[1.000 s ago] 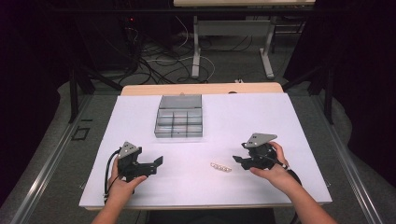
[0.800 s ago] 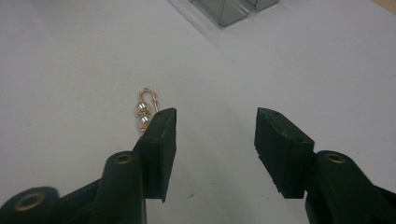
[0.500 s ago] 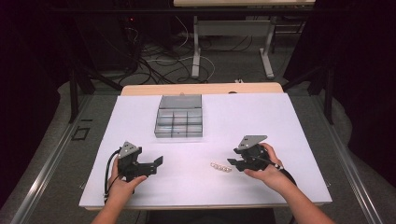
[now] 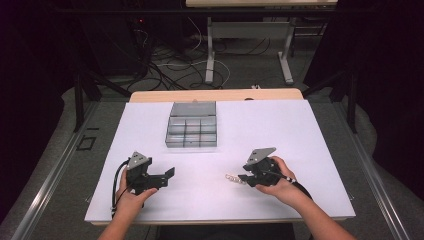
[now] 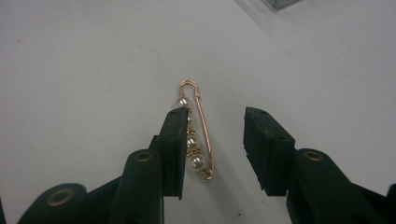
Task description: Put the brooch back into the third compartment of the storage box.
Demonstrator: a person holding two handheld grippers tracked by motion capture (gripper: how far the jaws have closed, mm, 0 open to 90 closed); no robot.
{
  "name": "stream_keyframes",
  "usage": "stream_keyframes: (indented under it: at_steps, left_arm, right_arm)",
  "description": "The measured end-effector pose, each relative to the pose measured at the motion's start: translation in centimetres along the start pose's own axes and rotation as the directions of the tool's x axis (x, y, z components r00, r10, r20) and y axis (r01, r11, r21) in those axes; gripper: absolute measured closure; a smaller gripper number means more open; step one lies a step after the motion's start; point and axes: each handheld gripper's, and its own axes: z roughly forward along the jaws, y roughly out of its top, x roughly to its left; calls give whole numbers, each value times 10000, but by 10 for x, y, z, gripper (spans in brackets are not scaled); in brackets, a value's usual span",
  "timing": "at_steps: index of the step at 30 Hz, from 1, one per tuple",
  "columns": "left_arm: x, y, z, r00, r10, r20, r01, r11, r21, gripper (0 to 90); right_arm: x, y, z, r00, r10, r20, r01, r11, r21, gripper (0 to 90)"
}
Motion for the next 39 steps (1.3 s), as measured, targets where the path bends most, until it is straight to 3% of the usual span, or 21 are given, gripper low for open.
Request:
stream_keyframes:
  at_steps: [21,39]
  left_arm:
    - [0,0,0,10000,9,-21,-9,10000,23,12]
    - [1,0,0,10000,27,-53,-27,10000,-11,12]
  right_arm:
    - [4,0,20,9987,-141,-496,171,9980,604,721]
    - [4,-1,28,9980,-241,-580,297,9948,978,775]
